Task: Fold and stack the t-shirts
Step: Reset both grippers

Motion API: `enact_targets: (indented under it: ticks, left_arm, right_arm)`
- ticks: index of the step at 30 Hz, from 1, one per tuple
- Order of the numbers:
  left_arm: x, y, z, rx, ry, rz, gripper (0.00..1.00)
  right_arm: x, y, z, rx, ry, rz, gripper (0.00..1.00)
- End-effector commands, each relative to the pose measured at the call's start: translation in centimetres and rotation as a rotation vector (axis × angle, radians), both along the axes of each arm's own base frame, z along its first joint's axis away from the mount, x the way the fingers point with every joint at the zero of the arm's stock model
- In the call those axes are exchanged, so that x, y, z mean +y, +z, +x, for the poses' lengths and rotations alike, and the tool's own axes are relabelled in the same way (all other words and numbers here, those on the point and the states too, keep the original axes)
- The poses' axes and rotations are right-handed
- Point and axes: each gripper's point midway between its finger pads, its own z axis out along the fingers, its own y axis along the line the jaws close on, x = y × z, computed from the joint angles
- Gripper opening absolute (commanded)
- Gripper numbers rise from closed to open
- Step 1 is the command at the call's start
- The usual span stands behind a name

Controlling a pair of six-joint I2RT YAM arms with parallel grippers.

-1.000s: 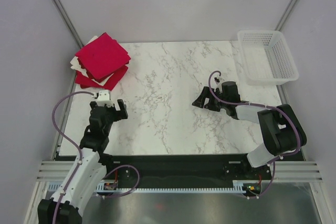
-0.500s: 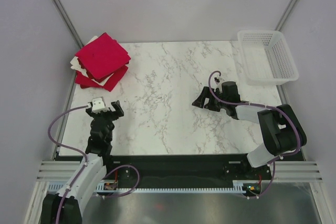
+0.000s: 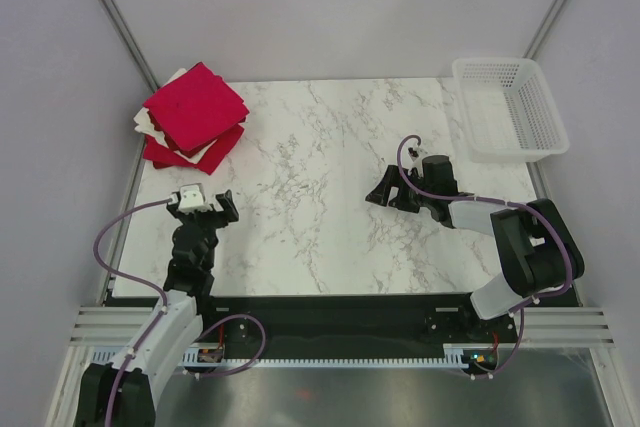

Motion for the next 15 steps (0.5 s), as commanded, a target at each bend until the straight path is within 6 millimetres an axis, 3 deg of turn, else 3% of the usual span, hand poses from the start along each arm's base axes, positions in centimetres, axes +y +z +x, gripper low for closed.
enact_targets:
  ticks: [1, 8, 15]
  left_arm:
    - [-0.1, 1.2, 0.0, -0.058, -0.014, 0.033, 0.91]
    - [-1.2, 2.2, 0.2, -0.083, -0.085, 0.064, 0.88]
    - [-1.7, 1.8, 0.2, -0.07, -0.103, 0.06, 0.88]
  right_arm:
    - [-0.7, -1.7, -1.5, 0.067, -0.014, -0.035, 0.95]
    - [-0.9, -0.7, -1.6, 0.017, -0.026, -0.029, 0.98]
    - [-0.9, -1.0, -1.7, 0.03, -0.025, -0.033, 0.98]
